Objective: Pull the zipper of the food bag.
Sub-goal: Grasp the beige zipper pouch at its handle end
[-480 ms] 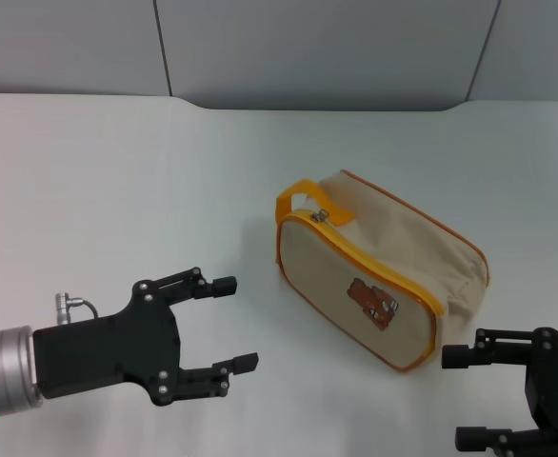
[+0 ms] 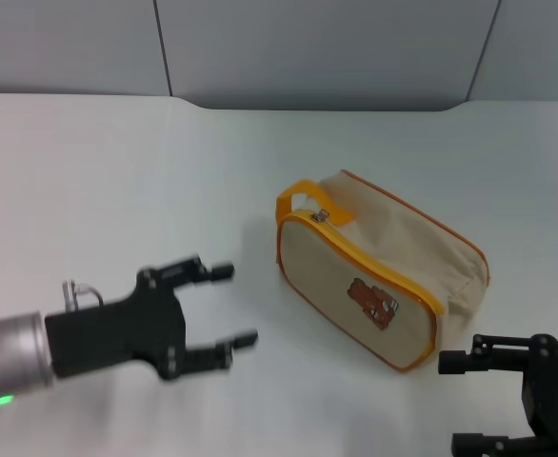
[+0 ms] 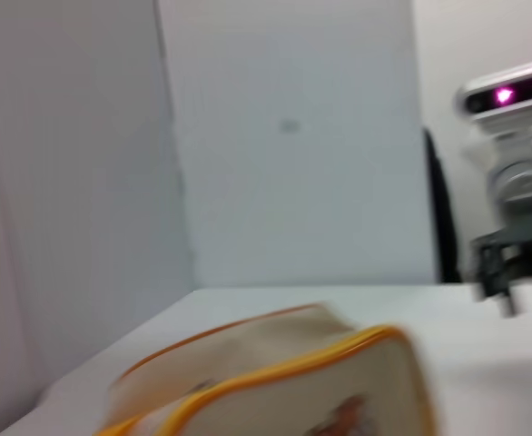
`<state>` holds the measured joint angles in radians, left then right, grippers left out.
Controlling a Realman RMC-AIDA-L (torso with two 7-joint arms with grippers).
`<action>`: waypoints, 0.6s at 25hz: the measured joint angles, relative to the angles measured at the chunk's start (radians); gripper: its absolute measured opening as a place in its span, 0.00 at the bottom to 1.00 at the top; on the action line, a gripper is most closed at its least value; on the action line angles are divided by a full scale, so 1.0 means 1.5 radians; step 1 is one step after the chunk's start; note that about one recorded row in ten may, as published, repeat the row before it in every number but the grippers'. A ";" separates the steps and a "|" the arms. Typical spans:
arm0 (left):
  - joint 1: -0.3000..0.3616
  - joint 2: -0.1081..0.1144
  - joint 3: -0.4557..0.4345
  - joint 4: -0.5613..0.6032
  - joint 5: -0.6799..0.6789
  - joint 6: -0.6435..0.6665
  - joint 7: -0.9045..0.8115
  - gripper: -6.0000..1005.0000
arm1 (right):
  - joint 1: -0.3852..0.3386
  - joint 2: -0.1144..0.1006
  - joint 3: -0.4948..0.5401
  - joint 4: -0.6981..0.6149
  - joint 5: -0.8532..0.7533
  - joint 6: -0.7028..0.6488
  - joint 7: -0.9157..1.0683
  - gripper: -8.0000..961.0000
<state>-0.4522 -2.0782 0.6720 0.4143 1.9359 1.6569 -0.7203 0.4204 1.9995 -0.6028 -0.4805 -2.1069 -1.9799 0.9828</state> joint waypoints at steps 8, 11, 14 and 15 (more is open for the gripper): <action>-0.117 -0.002 0.005 -0.122 -0.064 -0.306 0.074 0.80 | -0.016 0.003 0.001 0.001 0.002 -0.001 -0.010 0.76; -0.138 -0.002 0.005 -0.141 -0.065 -0.307 0.090 0.80 | -0.018 0.006 0.001 0.001 0.003 0.001 -0.010 0.76; -0.166 -0.002 0.006 -0.166 -0.065 -0.308 0.096 0.80 | -0.023 0.007 0.001 0.001 0.003 0.005 -0.010 0.76; -0.173 -0.002 0.006 -0.174 -0.064 -0.311 0.099 0.80 | -0.023 0.007 0.001 0.001 0.003 0.005 -0.010 0.76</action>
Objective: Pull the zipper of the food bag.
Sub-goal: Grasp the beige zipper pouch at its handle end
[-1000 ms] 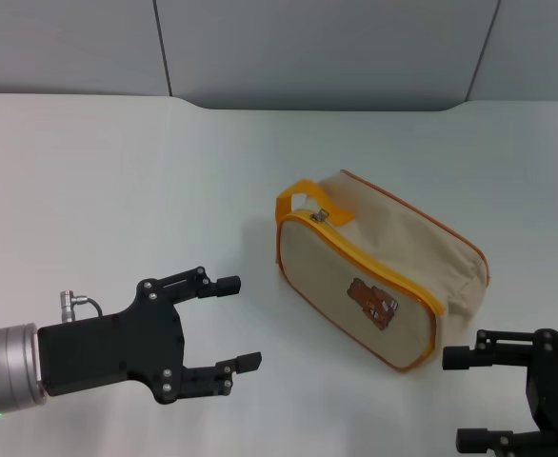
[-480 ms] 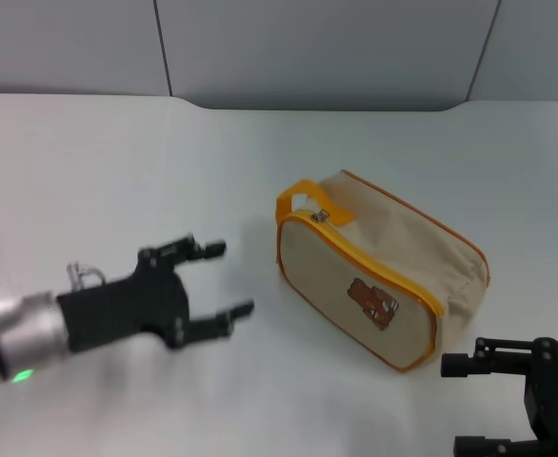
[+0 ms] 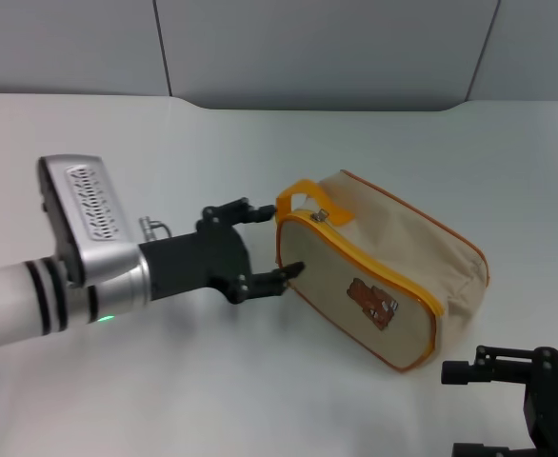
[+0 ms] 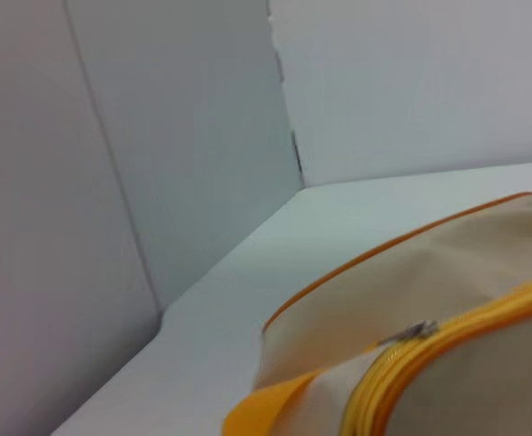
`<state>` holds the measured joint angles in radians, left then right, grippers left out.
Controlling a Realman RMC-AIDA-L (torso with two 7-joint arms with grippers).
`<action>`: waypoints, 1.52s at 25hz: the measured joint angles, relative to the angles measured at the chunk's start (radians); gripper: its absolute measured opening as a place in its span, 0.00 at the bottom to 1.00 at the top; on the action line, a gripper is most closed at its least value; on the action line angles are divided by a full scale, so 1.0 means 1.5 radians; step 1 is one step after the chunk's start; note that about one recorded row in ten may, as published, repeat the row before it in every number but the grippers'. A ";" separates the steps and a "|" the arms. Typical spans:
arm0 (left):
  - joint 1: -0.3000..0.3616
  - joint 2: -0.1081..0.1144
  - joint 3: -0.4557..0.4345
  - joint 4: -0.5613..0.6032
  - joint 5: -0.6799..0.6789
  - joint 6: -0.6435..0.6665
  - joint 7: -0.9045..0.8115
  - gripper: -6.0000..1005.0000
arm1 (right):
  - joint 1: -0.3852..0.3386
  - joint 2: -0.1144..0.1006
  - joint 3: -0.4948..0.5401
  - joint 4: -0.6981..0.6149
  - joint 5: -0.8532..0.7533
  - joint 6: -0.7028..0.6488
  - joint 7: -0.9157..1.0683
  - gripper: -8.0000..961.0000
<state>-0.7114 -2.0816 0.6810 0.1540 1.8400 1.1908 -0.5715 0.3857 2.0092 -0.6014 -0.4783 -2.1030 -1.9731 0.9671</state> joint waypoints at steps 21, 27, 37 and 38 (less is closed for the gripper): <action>-0.056 0.000 -0.067 -0.094 -0.003 -0.043 0.126 0.62 | 0.018 0.013 0.000 0.002 -0.003 0.028 -0.009 0.74; -0.060 0.000 -0.067 -0.102 -0.003 -0.039 0.127 0.41 | 0.015 0.013 0.000 0.002 -0.002 0.028 -0.009 0.73; -0.050 0.000 -0.136 -0.128 -0.005 0.008 0.191 0.21 | 0.010 0.018 0.044 0.003 0.001 0.021 -0.024 0.72; -0.050 0.000 -0.136 -0.128 -0.005 0.008 0.191 0.20 | 0.010 0.018 0.044 0.003 0.001 0.021 -0.024 0.72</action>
<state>-0.7868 -2.0815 0.4769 -0.0386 1.8323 1.2030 -0.2846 0.4003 2.0365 -0.5357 -0.4732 -2.1019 -1.9419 0.9318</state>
